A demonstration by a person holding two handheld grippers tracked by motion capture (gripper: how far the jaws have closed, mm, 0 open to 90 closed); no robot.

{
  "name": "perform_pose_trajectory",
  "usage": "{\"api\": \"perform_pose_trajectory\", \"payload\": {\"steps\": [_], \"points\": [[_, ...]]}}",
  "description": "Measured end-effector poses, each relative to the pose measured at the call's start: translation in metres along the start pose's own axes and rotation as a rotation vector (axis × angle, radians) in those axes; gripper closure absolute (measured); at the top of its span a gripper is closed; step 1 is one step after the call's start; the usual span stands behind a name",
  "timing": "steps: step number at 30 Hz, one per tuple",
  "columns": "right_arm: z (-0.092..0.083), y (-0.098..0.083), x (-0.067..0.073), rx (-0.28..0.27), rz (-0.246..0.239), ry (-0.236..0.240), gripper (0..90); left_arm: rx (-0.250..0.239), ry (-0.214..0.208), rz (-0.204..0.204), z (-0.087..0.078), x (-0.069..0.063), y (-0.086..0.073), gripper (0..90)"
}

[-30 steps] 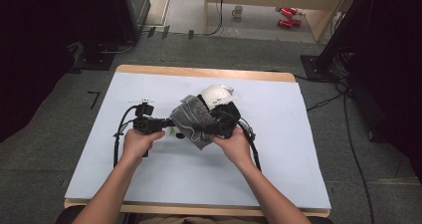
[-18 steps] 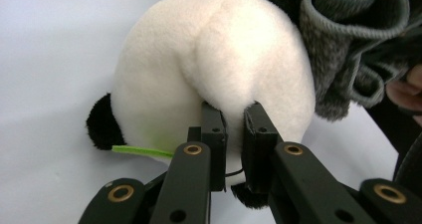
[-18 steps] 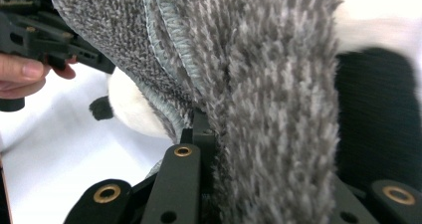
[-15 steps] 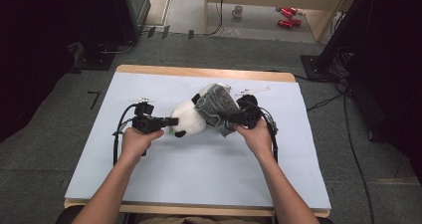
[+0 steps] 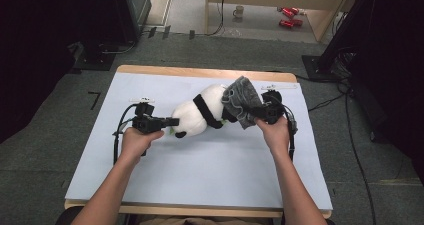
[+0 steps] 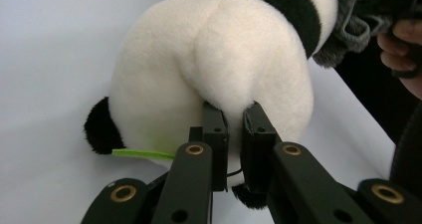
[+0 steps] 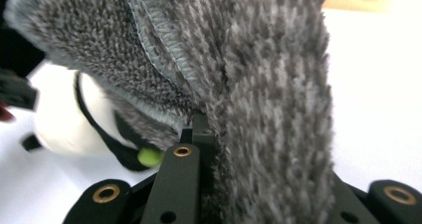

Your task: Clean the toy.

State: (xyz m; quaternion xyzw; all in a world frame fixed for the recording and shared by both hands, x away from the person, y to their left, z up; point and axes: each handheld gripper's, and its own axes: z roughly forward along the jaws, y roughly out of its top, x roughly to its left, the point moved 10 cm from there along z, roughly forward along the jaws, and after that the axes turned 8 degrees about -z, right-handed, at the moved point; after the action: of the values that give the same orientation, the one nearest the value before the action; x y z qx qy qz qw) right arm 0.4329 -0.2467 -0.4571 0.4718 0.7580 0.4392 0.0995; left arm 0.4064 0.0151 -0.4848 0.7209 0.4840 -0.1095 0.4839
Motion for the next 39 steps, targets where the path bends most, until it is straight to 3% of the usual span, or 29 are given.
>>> {"api": "perform_pose_trajectory", "payload": {"steps": [5, 9, 13, 15, 16, 21, 25, 30, 33, 36, 39], "points": [[-0.019, 0.018, 0.012, -0.074, -0.007, 0.038, 78.0, 0.015, -0.055, 0.058, -0.003, -0.02, 0.0, 84.9], [-0.029, 0.03, 0.038, -0.095, -0.052, 0.099, 77.9, 0.038, -0.089, 0.085, -0.004, -0.032, -0.004, 85.1], [-0.025, 0.028, 0.064, -0.036, -0.095, 0.193, 77.8, 0.062, -0.124, 0.079, -0.008, -0.038, -0.008, 85.1], [-0.021, 0.025, 0.07, -0.002, -0.122, 0.213, 77.8, 0.073, -0.133, 0.076, -0.012, -0.038, -0.009, 85.1], [-0.016, 0.021, 0.072, 0.03, -0.136, 0.219, 77.8, 0.072, -0.121, 0.084, -0.012, -0.036, -0.009, 85.0], [0.003, 0.011, 0.061, 0.086, -0.167, 0.137, 77.9, 0.064, -0.041, 0.122, -0.007, -0.024, -0.01, 84.0], [0.017, 0.006, 0.053, 0.097, -0.144, 0.111, 78.3, 0.053, 0.034, 0.21, 0.0, -0.017, -0.013, 80.6], [0.024, 0.007, 0.05, 0.076, -0.132, 0.105, 78.3, 0.018, 0.058, 0.225, 0.001, -0.012, -0.009, 76.6], [0.029, 0.012, 0.053, 0.064, -0.138, 0.109, 78.3, 0.012, 0.07, 0.206, 0.0, -0.006, -0.007, 73.3], [0.033, 0.018, 0.054, 0.043, -0.136, 0.099, 78.4, -0.011, 0.083, 0.2, -0.003, -0.002, -0.004, 64.7], [0.04, 0.024, 0.054, 0.022, -0.129, 0.083, 78.5, -0.04, 0.081, 0.223, -0.007, 0.0, -0.002, 51.4]]}}
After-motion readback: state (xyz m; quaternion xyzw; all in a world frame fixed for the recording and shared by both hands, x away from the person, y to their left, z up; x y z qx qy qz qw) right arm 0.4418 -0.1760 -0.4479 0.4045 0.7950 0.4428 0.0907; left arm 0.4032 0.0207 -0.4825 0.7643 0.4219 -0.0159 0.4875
